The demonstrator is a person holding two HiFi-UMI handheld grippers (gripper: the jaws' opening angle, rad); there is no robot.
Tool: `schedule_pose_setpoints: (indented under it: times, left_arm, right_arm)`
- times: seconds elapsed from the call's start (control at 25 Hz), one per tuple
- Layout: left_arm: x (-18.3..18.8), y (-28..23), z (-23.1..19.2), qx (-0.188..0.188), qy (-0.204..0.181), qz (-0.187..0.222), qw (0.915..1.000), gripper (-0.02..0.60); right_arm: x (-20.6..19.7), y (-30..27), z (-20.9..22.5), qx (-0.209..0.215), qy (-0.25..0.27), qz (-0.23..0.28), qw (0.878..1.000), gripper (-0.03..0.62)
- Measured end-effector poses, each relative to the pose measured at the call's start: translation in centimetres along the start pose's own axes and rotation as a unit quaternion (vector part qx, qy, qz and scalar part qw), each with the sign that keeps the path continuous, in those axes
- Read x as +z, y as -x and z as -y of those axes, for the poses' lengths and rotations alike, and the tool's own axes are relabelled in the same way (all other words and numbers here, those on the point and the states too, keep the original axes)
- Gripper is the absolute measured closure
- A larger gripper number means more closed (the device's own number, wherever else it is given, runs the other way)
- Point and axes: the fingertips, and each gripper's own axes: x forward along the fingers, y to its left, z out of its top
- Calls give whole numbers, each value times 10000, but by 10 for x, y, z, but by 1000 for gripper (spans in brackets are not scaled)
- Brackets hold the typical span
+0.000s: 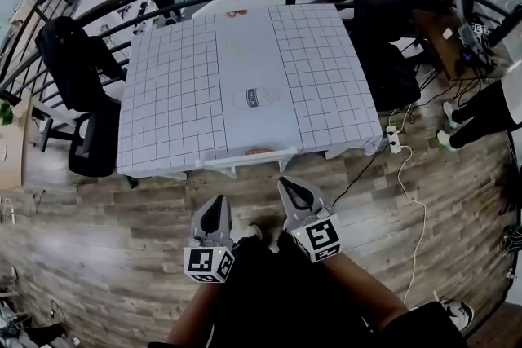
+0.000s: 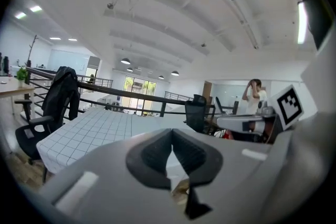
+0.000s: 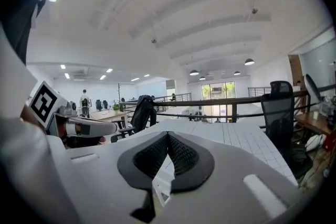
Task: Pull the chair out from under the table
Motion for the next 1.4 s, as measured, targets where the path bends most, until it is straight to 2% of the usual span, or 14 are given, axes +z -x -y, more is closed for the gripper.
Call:
schedule_pose_setpoints:
  times: [0.12,0.36,0.52,0.6,0.68,0.76,0.92,0.96,1.0,1.12,1.24,1.4]
  left_arm:
    - [-8,-9,-3,103,26,-67,9999,574]
    - [-18,-34,-13,-157,-313,-421,9985,574]
    - [-24,-50,-20,-705,-517,-788,9930,573]
    - [-30,-60,-22,-1055,-562,-971,9881,572]
    - [-35,-69,-25,-1288,-790,-1150,9818,572]
    - [-40,-77,-27,-1484,-1033,-1353,9742,572]
    - [-53,-91,-29,-1942,-1221,-1756,9574,572]
    - [-57,-94,-29,-2045,-1285,-1886,9519,556]
    - [-62,-98,-29,-2136,-1353,-2028,9460,502]
    - [-72,-109,-34,-2274,-1670,-2340,9304,486]
    - [-85,-120,-41,-2451,-2107,-2630,9090,468]
    - [-104,-131,-50,-2701,-2370,-2983,8842,468]
  right_arm:
    - [-7,-9,9,89,-38,-143,9999,597]
    - [-16,-31,7,322,415,-482,9975,583]
    - [-24,-48,1,488,865,-800,9918,568]
    - [-30,-57,-1,624,1099,-920,9877,562]
    - [-37,-65,1,734,1230,-1066,9839,561]
    - [-45,-73,5,818,1252,-1220,9812,551]
    - [-58,-87,9,1058,1148,-1538,9757,521]
    - [-63,-91,11,1116,1224,-1629,9727,513]
    - [-67,-95,13,1168,1310,-1723,9693,506]
    - [-77,-106,19,1289,1606,-2003,9578,490]
    - [-92,-117,22,1450,1854,-2250,9455,481]
    - [-109,-131,27,1639,1932,-2481,9350,450]
